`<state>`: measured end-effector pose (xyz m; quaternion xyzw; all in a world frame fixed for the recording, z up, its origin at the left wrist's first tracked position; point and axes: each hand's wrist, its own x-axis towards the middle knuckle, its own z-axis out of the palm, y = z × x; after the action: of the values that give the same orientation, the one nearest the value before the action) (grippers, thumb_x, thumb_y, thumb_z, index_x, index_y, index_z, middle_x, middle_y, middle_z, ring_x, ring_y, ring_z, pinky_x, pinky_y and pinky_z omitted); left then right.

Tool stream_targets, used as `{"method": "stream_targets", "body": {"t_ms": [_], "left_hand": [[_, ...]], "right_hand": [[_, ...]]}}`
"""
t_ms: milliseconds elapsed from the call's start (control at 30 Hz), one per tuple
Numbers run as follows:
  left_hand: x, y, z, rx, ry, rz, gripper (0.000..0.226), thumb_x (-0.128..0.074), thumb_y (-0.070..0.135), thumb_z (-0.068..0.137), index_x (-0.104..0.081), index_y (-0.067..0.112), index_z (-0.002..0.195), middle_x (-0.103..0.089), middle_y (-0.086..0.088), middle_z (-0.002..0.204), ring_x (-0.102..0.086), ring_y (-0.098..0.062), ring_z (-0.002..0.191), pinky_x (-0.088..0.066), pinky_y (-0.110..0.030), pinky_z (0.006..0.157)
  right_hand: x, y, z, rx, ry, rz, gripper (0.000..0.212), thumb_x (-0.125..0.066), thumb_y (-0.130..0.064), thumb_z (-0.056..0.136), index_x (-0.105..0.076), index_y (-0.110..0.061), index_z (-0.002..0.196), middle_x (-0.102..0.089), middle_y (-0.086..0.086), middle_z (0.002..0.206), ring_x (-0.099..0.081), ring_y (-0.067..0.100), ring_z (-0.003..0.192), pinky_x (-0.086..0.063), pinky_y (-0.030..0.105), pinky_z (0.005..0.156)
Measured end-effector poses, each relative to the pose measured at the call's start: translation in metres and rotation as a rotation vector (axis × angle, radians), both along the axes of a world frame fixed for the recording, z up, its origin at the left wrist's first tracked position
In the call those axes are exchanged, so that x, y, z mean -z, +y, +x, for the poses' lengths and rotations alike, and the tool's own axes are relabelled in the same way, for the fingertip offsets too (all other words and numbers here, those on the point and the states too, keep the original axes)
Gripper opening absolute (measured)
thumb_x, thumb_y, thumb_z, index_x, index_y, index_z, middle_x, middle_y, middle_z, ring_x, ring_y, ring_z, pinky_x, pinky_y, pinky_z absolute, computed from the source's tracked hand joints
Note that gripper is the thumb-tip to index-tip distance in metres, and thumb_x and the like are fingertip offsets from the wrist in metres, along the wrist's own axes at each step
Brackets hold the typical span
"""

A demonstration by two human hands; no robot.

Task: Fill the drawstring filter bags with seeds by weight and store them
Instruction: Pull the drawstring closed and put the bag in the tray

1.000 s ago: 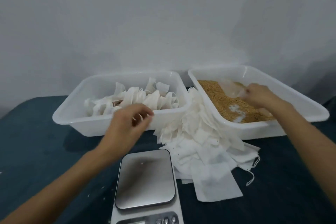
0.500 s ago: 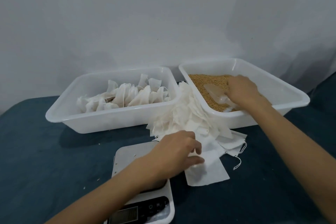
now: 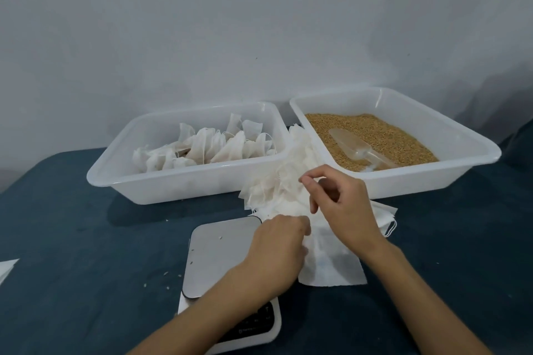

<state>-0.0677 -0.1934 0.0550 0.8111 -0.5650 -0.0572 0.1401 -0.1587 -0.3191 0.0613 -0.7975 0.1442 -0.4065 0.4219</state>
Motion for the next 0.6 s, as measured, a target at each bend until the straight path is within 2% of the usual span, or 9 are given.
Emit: {"method": "stream_targets", "body": {"t_ms": [67, 133, 167, 200, 267, 367, 467, 533, 600], "left_hand": [[0.000, 0.001, 0.008, -0.053, 0.174, -0.175, 0.025, -0.064, 0.017, 0.098, -0.067, 0.022, 0.123, -0.068, 0.006, 0.104, -0.062, -0.015, 0.094, -0.047, -0.028, 0.081], [-0.004, 0.007, 0.022, -0.149, 0.365, -0.378, 0.020, -0.070, 0.014, 0.096, -0.072, 0.025, 0.113, -0.065, 0.013, 0.088, -0.063, -0.006, 0.077, -0.048, -0.018, 0.074], [-0.006, 0.011, 0.031, -0.192, 0.452, -0.464, 0.019, -0.073, 0.012, 0.094, -0.072, 0.026, 0.107, -0.065, 0.013, 0.083, -0.065, -0.005, 0.072, -0.051, -0.017, 0.072], [-0.007, 0.015, 0.040, -0.225, 0.526, -0.532, 0.020, -0.074, 0.009, 0.093, -0.071, 0.028, 0.102, -0.068, 0.010, 0.080, -0.067, -0.005, 0.070, -0.055, -0.021, 0.073], [-0.008, 0.023, 0.056, -0.251, 0.647, -0.632, 0.019, -0.072, 0.007, 0.095, -0.071, 0.025, 0.100, -0.071, -0.002, 0.080, -0.071, -0.018, 0.075, -0.060, -0.035, 0.079], [-0.006, 0.034, 0.068, -0.247, 0.742, -0.755, 0.017, -0.068, 0.011, 0.099, -0.068, 0.025, 0.108, -0.066, -0.013, 0.079, -0.069, -0.031, 0.081, -0.059, -0.040, 0.077], [-0.006, 0.039, 0.069, -0.238, 0.845, -0.833, 0.013, -0.068, 0.015, 0.100, -0.065, 0.021, 0.112, -0.064, -0.024, 0.080, -0.067, -0.042, 0.082, -0.059, -0.049, 0.078], [-0.006, 0.041, 0.069, -0.226, 0.907, -0.857, 0.014, -0.070, 0.016, 0.098, -0.065, 0.016, 0.111, -0.062, -0.028, 0.077, -0.064, -0.040, 0.071, -0.060, -0.044, 0.074], [-0.007, 0.040, 0.068, -0.217, 0.948, -0.862, 0.017, -0.072, 0.018, 0.095, -0.065, 0.012, 0.110, -0.062, -0.027, 0.073, -0.062, -0.027, 0.064, -0.057, -0.036, 0.069]], "right_hand": [[0.002, 0.001, -0.001, 0.047, -0.038, -0.006, 0.009, -0.063, -0.028, 0.099, -0.066, -0.029, 0.091, -0.063, -0.003, 0.060, -0.056, 0.013, 0.051, -0.041, 0.017, 0.056], [0.003, 0.005, 0.000, 0.077, -0.070, -0.014, 0.009, -0.060, -0.032, 0.100, -0.063, -0.029, 0.092, -0.063, -0.004, 0.063, -0.060, 0.015, 0.057, -0.044, 0.019, 0.058], [0.002, 0.009, 0.002, 0.075, -0.080, -0.014, 0.011, -0.059, -0.036, 0.100, -0.062, -0.030, 0.092, -0.063, -0.004, 0.065, -0.060, 0.015, 0.058, -0.045, 0.021, 0.057], [0.001, 0.013, 0.005, 0.058, -0.078, -0.020, 0.012, -0.058, -0.038, 0.100, -0.061, -0.030, 0.091, -0.063, -0.005, 0.066, -0.060, 0.015, 0.058, -0.047, 0.023, 0.056], [-0.001, 0.021, 0.015, -0.025, -0.021, -0.027, 0.012, -0.061, -0.042, 0.097, -0.061, -0.033, 0.090, -0.064, -0.007, 0.072, -0.063, 0.015, 0.061, -0.051, 0.027, 0.055], [-0.005, 0.037, 0.038, -0.176, 0.114, 0.029, 0.019, -0.070, -0.051, 0.089, -0.063, -0.033, 0.092, -0.069, -0.011, 0.086, -0.069, 0.013, 0.080, -0.059, 0.033, 0.063], [-0.004, 0.048, 0.053, -0.279, 0.116, 0.169, 0.026, -0.079, -0.048, 0.082, -0.066, -0.029, 0.092, -0.073, -0.006, 0.089, -0.071, 0.016, 0.087, -0.061, 0.045, 0.072], [-0.002, 0.051, 0.056, -0.315, 0.101, 0.237, 0.027, -0.084, -0.043, 0.078, -0.068, -0.027, 0.092, -0.073, -0.001, 0.088, -0.071, 0.020, 0.087, -0.062, 0.048, 0.071], [0.001, 0.052, 0.055, -0.338, 0.083, 0.286, 0.025, -0.086, -0.031, 0.078, -0.067, -0.023, 0.093, -0.072, 0.004, 0.086, -0.071, 0.025, 0.084, -0.062, 0.040, 0.068]]}}
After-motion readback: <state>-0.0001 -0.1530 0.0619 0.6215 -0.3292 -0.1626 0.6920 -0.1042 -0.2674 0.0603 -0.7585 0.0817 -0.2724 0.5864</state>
